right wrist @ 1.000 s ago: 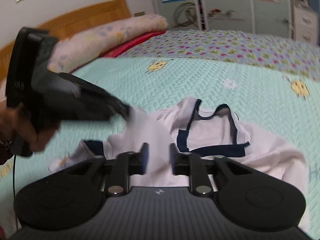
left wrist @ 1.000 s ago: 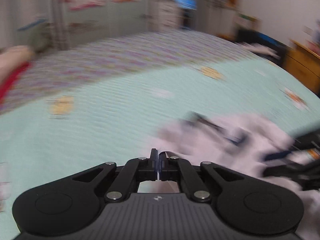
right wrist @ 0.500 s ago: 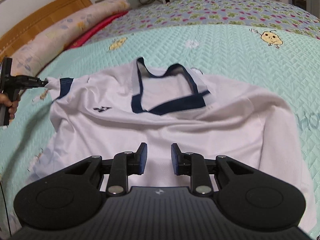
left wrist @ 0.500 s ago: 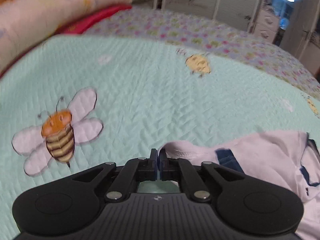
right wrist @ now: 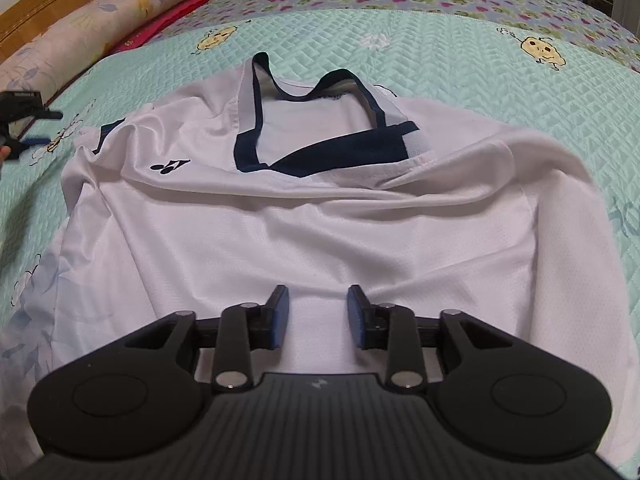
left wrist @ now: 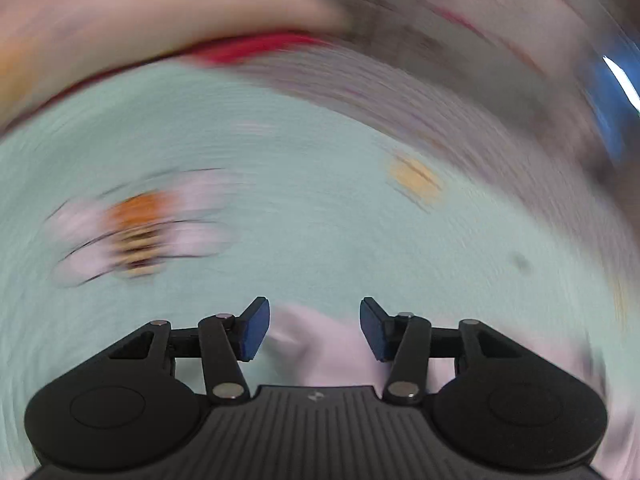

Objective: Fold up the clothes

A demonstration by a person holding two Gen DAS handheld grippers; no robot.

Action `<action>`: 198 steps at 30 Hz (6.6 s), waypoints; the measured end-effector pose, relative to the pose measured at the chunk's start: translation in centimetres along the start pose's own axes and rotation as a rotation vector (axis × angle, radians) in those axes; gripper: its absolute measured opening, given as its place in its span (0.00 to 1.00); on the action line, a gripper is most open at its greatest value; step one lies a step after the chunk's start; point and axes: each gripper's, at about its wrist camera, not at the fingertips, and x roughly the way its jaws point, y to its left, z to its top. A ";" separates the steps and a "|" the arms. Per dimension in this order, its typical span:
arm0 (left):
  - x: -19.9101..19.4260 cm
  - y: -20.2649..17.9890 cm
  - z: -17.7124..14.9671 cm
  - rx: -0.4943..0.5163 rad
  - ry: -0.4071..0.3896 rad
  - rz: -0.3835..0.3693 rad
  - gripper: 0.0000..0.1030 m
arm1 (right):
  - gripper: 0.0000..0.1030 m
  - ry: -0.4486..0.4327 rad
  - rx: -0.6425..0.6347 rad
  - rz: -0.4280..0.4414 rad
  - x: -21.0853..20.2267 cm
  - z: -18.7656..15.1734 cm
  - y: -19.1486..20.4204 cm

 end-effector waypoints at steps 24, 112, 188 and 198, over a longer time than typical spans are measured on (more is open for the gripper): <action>5.3 -6.4 0.1 0.016 0.069 -0.024 0.01 | 0.59 -0.018 -0.073 0.009 0.1 -0.7 1.0; 14.0 -22.6 4.7 0.345 -0.001 -0.240 0.39 | 0.07 -0.166 0.106 -0.027 9.2 19.9 -11.6; 5.0 -18.6 -1.2 0.371 -0.182 -0.043 0.54 | 0.32 -0.230 0.206 0.061 -4.0 10.2 -15.3; -0.1 -19.5 -12.1 0.298 0.091 -0.152 0.54 | 0.32 -0.133 0.216 0.009 -10.7 -1.6 -10.4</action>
